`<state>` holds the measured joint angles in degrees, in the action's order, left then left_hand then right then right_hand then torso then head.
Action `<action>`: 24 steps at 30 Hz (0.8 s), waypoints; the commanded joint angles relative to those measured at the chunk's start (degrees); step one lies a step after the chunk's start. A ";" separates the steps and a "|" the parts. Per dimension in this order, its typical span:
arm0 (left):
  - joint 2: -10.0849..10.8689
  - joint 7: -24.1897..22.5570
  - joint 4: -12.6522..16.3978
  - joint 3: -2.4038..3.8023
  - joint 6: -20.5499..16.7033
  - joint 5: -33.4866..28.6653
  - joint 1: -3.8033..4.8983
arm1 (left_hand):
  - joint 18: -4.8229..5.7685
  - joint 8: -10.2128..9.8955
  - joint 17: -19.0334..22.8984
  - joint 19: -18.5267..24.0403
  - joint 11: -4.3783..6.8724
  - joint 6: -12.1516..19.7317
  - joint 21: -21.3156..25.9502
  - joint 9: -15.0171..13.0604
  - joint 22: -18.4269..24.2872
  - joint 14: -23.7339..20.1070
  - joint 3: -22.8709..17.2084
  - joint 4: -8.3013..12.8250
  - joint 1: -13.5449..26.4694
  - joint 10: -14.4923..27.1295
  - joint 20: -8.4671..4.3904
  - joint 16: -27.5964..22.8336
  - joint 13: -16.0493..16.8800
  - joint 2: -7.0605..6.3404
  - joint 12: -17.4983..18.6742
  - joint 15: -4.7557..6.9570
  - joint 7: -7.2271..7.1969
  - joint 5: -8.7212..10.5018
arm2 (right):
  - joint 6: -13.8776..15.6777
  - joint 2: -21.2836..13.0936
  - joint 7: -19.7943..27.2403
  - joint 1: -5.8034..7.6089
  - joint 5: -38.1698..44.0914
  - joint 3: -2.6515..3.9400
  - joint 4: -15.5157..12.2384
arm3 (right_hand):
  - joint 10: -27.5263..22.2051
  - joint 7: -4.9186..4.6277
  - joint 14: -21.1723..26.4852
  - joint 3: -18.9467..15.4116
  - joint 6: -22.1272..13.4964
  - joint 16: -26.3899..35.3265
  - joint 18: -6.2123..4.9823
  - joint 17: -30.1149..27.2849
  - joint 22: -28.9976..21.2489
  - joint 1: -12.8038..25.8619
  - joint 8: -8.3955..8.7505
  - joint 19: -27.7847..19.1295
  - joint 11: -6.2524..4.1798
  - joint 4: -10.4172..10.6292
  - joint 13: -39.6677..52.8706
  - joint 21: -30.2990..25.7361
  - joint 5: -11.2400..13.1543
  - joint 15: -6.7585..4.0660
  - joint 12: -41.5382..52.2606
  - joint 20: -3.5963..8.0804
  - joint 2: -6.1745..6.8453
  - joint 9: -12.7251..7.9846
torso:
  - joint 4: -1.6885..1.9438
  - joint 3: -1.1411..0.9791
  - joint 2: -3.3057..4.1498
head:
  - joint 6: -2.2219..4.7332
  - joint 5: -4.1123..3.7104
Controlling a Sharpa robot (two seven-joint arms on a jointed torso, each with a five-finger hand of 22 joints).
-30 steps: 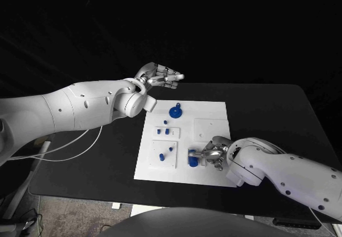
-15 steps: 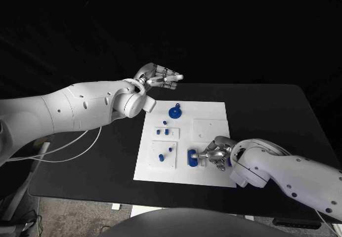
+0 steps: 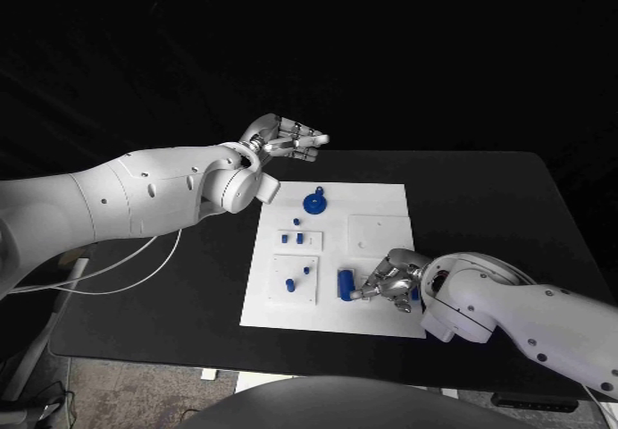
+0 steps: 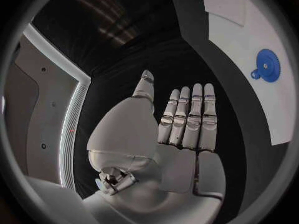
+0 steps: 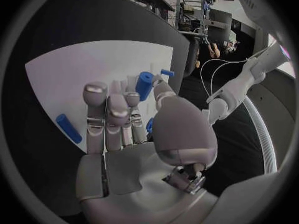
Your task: Assemble the parts on the task board
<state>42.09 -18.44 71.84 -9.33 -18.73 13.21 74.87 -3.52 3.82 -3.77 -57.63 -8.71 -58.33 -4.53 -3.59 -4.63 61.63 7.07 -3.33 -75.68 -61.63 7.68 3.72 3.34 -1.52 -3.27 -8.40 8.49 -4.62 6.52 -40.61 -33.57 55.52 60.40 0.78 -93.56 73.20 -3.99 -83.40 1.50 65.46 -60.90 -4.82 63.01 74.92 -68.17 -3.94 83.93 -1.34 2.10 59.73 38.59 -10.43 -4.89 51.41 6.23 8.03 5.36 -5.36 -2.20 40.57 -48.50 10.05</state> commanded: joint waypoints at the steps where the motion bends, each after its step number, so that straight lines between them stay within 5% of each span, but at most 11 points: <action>1: -0.04 -0.18 0.08 0.05 0.68 -0.33 0.07 | -0.52 0.33 0.05 -0.05 0.05 0.28 -0.34 0.00 0.08 -0.23 -0.19 -0.02 0.26 0.38 0.16 -0.25 0.04 0.09 -0.20 -0.19 0.18 -0.24 | -3.18 -0.04 1.01 -0.10 0.99 -0.02 -0.24 | -0.03 -0.05 -0.06 -0.18 -0.09 -0.15 0.71 0.06 4.54 -0.07 0.28 2.02 -0.02 0.92 0.07 0.24 0.26 -0.10 0.03 -0.02 0.69 0.13 | 0.07 0.05 0.00 | -0.08 -0.08; 9: -0.03 -0.13 0.07 0.04 0.74 -0.33 0.07 | -0.52 0.29 0.05 -0.06 0.04 0.41 -0.35 0.01 0.10 -0.23 -0.13 0.01 0.28 0.42 0.16 -0.24 0.04 0.06 -0.20 -0.18 0.23 -0.22 | -2.59 0.09 0.29 -0.17 1.62 -0.02 -0.06 | 0.21 0.15 -0.10 0.77 0.72 -0.22 0.73 0.18 4.55 -0.13 0.31 2.10 -0.17 1.30 0.12 0.34 0.49 -0.19 0.15 0.05 -0.28 0.31 | 0.07 0.12 0.05 | -0.28 -0.18; 14: -0.03 -0.07 0.08 0.04 0.82 -0.34 0.07 | -0.53 0.31 0.05 -0.06 0.03 0.51 -0.37 0.01 0.11 -0.22 -0.12 -0.13 0.45 0.42 0.16 -0.24 0.04 0.13 -0.20 -0.19 0.24 -0.24 | -0.69 0.43 -0.96 -0.19 3.01 -0.02 0.29 | 0.88 1.12 -0.19 3.62 3.71 -0.30 0.96 0.23 4.59 1.88 0.28 2.32 -0.81 1.57 0.38 0.70 1.42 -0.66 0.59 0.46 -3.36 1.41 | 0.06 0.13 0.03 | -0.30 -0.26; 17: -0.04 -0.04 0.08 0.04 0.92 -0.34 0.07 | -0.53 0.24 0.05 -0.06 0.02 0.68 -0.37 0.02 0.11 -0.24 -0.10 -0.24 0.58 0.42 0.16 -0.25 0.04 0.20 -0.20 -0.20 0.31 -0.23 | 0.15 0.67 -1.50 -0.19 3.52 -0.02 0.52 | 1.27 1.38 -0.24 6.03 3.96 -0.44 1.32 0.26 4.67 3.53 0.30 2.45 -0.99 -0.20 0.74 1.20 1.37 -0.83 0.86 0.73 -4.05 2.63 | 0.09 0.10 0.03 | -0.36 -0.30; 24: -0.04 0.05 0.10 0.04 1.06 -0.35 0.07 | -0.54 0.35 0.05 -0.06 0.02 0.67 -0.36 0.00 0.12 -0.26 -0.10 -0.44 0.72 0.46 0.17 -0.25 0.04 0.26 -0.20 -0.20 0.29 -0.25 | 1.51 1.58 -2.37 -0.19 4.10 -0.01 1.30 | 1.83 1.79 -0.28 6.49 4.85 -0.53 1.43 0.20 4.74 4.25 0.26 2.58 -1.25 -0.46 1.31 1.58 1.01 -1.00 1.56 0.87 -5.31 3.02 | 0.07 0.11 0.02 | -0.42 -0.36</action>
<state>42.12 -18.16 71.82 -9.35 -18.52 13.20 74.87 -3.52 3.82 -3.77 -57.63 -8.71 -58.13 -4.53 -3.59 -4.59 61.63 6.91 -3.49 -75.40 -61.63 7.68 3.72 3.34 -1.24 -3.27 -8.40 8.69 -4.62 6.83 -39.12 -34.99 55.38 63.09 0.78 -92.34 74.77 -2.16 -83.72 7.74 69.97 -61.23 -3.92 63.21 74.91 -64.10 -3.94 84.05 -2.65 1.53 61.03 39.91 -9.22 -5.64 52.78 6.77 2.87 8.32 -5.27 -2.08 40.61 -48.90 9.69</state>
